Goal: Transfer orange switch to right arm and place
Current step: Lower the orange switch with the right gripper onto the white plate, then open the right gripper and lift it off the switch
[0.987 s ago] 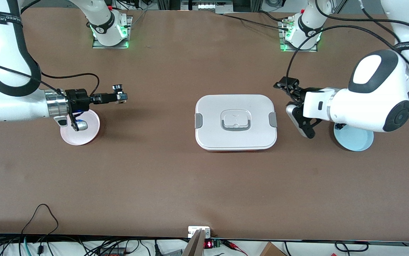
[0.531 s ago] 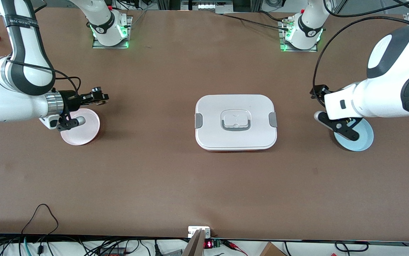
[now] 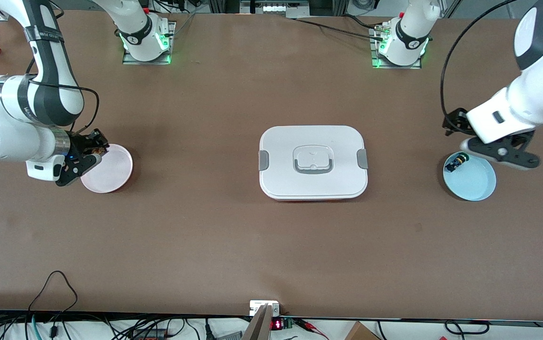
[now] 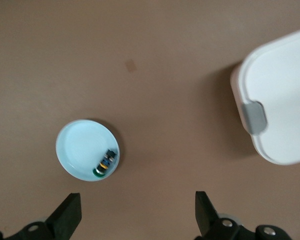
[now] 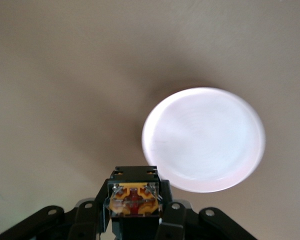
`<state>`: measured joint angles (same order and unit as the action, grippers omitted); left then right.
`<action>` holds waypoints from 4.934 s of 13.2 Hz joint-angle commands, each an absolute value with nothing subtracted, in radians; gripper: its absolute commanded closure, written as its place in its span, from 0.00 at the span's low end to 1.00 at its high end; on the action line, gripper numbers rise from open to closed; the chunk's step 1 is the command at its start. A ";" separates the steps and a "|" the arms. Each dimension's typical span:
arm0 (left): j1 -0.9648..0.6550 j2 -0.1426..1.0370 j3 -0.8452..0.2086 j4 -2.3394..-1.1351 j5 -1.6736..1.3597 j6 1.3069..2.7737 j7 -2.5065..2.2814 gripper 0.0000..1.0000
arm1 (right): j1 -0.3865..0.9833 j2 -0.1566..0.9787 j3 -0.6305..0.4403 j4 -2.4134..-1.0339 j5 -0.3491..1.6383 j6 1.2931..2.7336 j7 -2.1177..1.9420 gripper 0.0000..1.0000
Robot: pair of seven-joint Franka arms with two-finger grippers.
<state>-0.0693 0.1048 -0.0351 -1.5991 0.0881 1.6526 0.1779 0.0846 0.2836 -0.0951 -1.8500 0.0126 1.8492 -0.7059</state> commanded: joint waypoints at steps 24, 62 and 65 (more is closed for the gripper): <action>-0.064 -0.003 -0.017 -1.732 0.057 1.692 -0.005 0.00 | 0.008 0.365 -0.086 -2.226 -0.054 2.568 -1.569 0.72; -0.080 0.000 -0.025 -1.717 0.057 1.651 -0.014 0.00 | 0.046 0.273 -0.084 -1.843 0.107 1.877 -0.172 0.00; -0.080 -0.003 -0.026 -1.713 0.057 1.617 -0.014 0.00 | 0.046 0.275 -0.089 -1.686 0.084 1.774 -0.161 0.00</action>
<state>-0.0807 0.0087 -0.0191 -1.7276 0.0518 1.6540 0.0038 0.0465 0.2752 -0.0865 -1.7908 0.0904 1.8527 -0.1852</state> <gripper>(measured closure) 0.000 0.000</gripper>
